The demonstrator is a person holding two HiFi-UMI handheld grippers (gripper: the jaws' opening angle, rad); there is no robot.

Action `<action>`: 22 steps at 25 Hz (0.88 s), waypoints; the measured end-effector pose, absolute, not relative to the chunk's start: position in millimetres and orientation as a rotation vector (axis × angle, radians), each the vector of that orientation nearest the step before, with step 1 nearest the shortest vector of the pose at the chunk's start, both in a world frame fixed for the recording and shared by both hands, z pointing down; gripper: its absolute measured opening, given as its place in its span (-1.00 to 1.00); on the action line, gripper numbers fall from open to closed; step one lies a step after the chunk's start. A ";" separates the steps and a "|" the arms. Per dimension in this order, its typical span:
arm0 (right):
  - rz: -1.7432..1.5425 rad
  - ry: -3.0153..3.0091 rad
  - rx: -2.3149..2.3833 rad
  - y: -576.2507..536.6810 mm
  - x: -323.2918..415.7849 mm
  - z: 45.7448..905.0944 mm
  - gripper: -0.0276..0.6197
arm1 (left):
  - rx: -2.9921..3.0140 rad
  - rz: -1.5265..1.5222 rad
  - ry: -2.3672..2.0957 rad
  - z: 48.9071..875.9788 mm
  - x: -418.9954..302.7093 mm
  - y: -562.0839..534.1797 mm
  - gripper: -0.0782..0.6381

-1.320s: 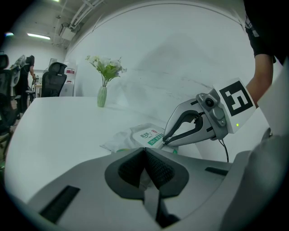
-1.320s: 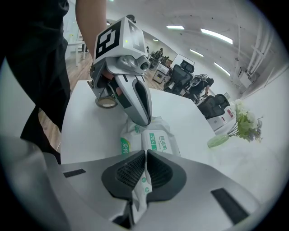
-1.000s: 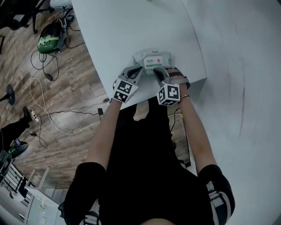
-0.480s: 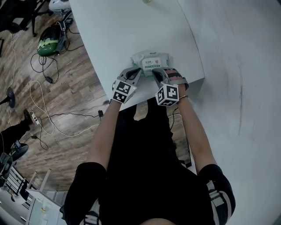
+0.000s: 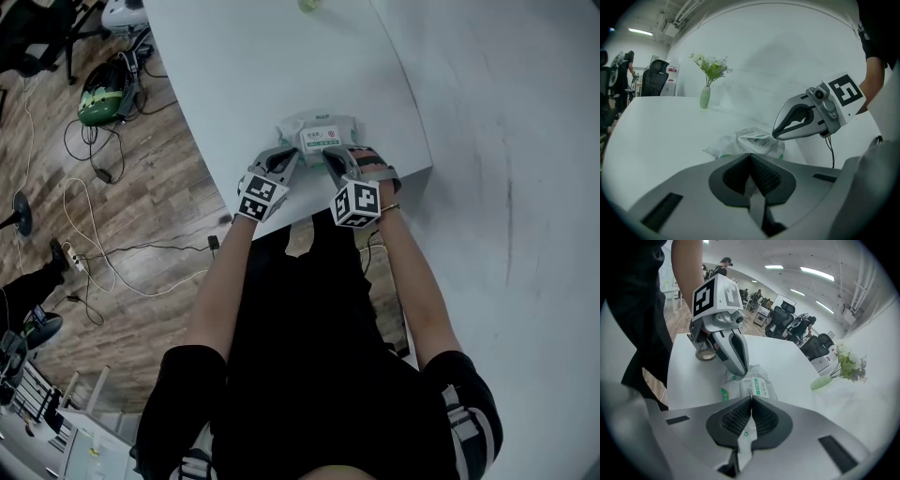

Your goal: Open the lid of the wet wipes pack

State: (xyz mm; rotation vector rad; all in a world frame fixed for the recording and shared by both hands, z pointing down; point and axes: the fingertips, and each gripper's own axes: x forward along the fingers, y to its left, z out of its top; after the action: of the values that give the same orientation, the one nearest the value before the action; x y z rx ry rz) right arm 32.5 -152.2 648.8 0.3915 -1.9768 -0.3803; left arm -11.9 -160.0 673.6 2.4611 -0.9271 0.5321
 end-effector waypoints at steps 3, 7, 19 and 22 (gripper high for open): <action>-0.374 -1.991 0.403 -154.5 33.2 643.2 -0.86 | 2.460 0.532 -0.921 673.7 -11.3 -159.7 -0.72; -0.377 -2.007 0.423 -160.0 33.1 633.4 -0.86 | 2.457 0.532 -0.920 671.2 -11.7 -160.0 -0.72; -0.398 -2.040 0.479 -178.9 32.1 617.2 -0.84 | 2.452 0.536 -0.922 670.3 -10.9 -161.8 -0.72; -0.392 -2.054 0.495 -185.8 31.9 613.1 -0.83 | 2.449 0.535 -0.919 670.4 -10.9 -161.9 -0.72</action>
State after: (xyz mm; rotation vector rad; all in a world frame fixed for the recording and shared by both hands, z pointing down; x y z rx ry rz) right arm 31.9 -185.8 613.1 0.4947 -2.0538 -0.3920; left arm -10.9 -161.9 670.4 2.4495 -0.9188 0.5349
